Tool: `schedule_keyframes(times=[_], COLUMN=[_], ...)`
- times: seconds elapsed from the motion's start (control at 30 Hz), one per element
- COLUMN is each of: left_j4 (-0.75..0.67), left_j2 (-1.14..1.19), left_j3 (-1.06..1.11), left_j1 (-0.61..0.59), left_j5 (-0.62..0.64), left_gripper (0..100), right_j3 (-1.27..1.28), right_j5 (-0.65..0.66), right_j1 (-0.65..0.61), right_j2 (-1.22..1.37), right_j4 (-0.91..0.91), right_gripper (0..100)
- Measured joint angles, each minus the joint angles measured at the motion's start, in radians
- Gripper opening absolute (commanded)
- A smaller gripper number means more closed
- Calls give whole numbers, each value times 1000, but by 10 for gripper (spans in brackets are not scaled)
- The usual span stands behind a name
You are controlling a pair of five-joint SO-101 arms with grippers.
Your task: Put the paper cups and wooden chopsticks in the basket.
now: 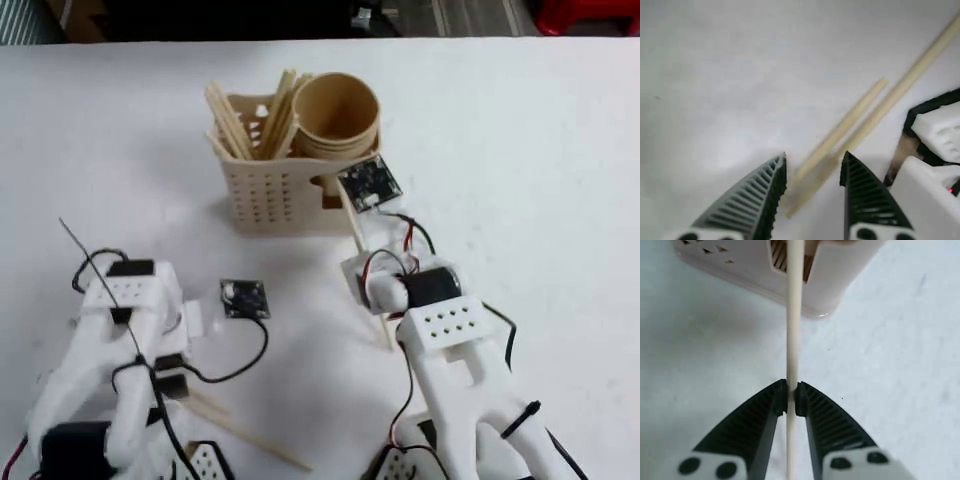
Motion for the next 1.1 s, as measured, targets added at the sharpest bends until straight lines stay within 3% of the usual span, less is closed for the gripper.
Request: schedule_keyframes(times=[0.2,0.4,0.57,0.73,0.8,1.1], left_j4=[-152,-196,-103,57,104,109], left_j2=[49,58,-20,-215,-292,-516], left_j3=[-12,-15,-60,-78,-54,135], left_j1=[8,6,6,6,0,-203], left_j5=[138,189,189,150,91,-32], left_gripper=[92,98,105,246,250,252], right_j3=[0,0,0,0,0,0], right_j5=[0,0,15,28,29,31], right_j1=[0,2,2,2,2,2], right_j2=[0,0,0,0,0,0], right_j4=[0,0,0,0,0,0], right_gripper=[17,17,17,17,17,17])
